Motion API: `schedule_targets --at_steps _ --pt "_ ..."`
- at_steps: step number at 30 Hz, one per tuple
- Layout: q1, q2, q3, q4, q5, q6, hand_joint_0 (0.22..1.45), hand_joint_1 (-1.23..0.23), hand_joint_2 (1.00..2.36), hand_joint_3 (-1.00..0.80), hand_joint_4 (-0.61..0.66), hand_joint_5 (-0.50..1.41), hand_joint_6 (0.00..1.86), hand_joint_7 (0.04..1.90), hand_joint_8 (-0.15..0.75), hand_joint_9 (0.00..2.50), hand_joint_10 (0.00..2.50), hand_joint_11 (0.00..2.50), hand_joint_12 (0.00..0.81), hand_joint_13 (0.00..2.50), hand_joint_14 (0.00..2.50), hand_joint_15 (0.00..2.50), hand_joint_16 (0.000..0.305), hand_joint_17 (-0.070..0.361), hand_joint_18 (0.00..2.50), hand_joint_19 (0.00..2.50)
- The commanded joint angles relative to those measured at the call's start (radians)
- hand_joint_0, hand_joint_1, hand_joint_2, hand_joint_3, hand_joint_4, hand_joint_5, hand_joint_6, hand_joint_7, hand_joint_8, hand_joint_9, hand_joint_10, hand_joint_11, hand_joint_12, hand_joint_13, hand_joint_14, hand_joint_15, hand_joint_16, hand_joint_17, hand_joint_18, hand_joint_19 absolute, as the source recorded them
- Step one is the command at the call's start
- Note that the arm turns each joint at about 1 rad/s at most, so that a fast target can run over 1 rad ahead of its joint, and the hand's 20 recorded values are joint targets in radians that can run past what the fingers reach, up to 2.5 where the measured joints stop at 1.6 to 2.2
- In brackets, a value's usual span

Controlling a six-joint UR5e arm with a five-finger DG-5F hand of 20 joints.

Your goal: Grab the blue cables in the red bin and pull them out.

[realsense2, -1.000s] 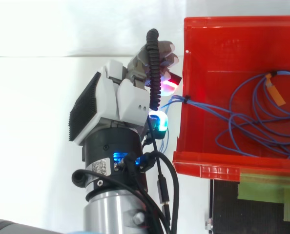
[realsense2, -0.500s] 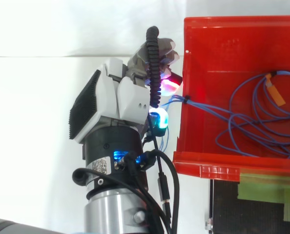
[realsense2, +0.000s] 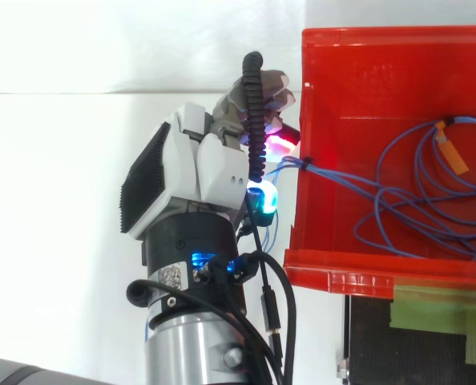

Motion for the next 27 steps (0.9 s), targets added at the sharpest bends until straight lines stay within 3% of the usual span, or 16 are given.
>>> schedule_targets --at_steps 1,27 --pt "-0.001 0.000 -0.003 0.007 0.000 0.000 0.80 -0.90 1.00 -1.00 0.14 0.84 0.01 0.80 0.281 0.82 0.02 1.12 0.375 0.76 0.02 0.71 0.049 0.110 0.58 0.60" --pt "-0.003 0.000 -0.003 0.007 0.000 0.000 0.80 -0.90 1.00 -1.00 0.14 0.86 0.03 0.81 0.281 0.83 0.02 1.12 0.376 0.77 0.02 0.71 0.049 0.109 0.58 0.60"
